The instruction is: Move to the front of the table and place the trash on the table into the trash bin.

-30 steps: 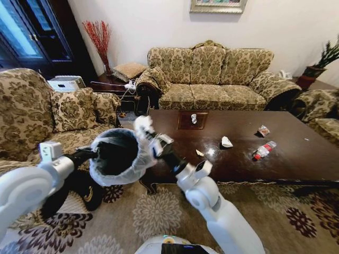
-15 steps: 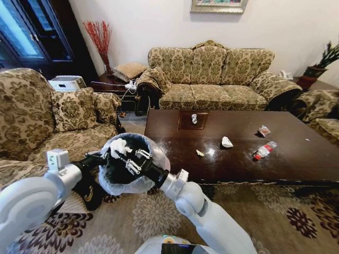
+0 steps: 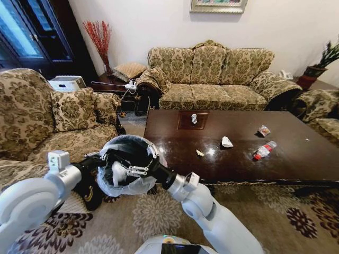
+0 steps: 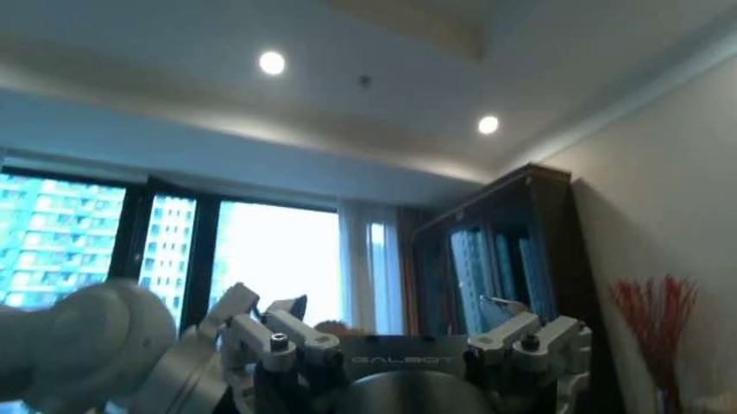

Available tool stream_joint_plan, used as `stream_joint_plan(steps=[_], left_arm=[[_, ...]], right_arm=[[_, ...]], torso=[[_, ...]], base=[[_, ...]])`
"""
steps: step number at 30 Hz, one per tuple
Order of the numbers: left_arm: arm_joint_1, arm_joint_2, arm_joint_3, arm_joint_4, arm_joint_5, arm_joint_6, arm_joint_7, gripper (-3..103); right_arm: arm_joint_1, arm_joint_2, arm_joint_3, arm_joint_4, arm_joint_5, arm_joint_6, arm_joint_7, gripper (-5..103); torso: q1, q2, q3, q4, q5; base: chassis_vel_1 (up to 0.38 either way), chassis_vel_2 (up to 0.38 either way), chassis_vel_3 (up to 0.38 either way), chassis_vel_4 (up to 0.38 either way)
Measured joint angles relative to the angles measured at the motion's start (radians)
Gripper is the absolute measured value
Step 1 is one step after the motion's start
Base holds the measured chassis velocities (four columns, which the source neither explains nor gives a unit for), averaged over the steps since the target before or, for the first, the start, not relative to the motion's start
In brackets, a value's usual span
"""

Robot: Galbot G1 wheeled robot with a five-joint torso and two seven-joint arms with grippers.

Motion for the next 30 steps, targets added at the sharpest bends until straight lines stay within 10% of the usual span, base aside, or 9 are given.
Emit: stream_joint_plan(steps=[13, 30], left_arm=[[-0.023, -0.032, 0.037, 0.063, 0.042, -0.013, 0.016, 2], [-0.019, -0.080, 0.070, 0.030, 0.071, -0.022, 0.040, 2]], right_arm=[[-0.296, -0.002, 0.493, -0.161, -0.035, -0.022, 0.350, 100], [-0.039, 0.117, 0.464, -0.755, -0.130, 0.093, 0.344, 100]], torso=[[0.000, 0.000, 0.000, -0.0003, 0.0000], [0.000, 0.000, 0.000, -0.0001, 0.0006]], base=[[0.000, 0.000, 0.000, 0.000], [-0.049, -0.048, 0.057, 0.054]])
